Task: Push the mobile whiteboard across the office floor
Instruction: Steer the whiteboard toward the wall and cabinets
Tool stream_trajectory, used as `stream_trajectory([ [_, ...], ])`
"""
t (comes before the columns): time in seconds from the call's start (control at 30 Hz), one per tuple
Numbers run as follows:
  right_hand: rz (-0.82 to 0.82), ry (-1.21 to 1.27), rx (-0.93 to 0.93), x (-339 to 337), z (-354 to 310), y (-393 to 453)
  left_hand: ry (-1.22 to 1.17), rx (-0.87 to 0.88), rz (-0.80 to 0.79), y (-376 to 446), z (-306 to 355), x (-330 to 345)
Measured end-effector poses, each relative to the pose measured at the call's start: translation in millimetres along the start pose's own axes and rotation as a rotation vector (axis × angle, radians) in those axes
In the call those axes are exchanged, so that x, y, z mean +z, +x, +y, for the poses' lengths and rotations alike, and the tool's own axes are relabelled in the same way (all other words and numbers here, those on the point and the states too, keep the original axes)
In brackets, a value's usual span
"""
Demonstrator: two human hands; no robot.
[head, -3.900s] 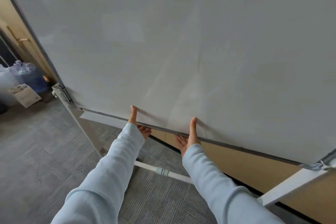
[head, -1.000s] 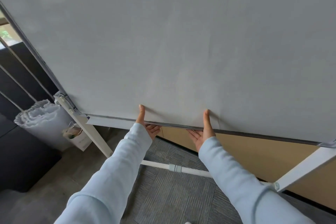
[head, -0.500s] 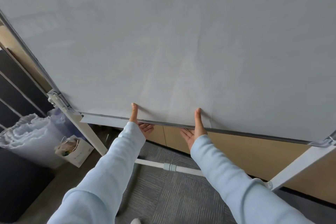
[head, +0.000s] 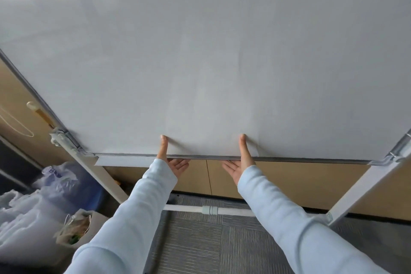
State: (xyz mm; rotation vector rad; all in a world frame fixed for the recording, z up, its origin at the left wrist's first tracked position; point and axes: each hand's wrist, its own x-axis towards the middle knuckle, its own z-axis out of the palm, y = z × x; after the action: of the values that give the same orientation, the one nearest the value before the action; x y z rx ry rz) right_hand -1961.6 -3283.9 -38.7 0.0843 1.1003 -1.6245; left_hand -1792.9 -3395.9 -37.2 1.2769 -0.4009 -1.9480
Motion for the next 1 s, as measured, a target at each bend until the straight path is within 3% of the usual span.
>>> stream_trajectory([
  [0.23,0.127,0.049,-0.066,32,16,4,0.032,-0.078,-0.104,14,26,-12],
  [1.0,0.226,0.154,-0.110,42,3,6,0.115,-0.137,-0.222,36,36,0],
])
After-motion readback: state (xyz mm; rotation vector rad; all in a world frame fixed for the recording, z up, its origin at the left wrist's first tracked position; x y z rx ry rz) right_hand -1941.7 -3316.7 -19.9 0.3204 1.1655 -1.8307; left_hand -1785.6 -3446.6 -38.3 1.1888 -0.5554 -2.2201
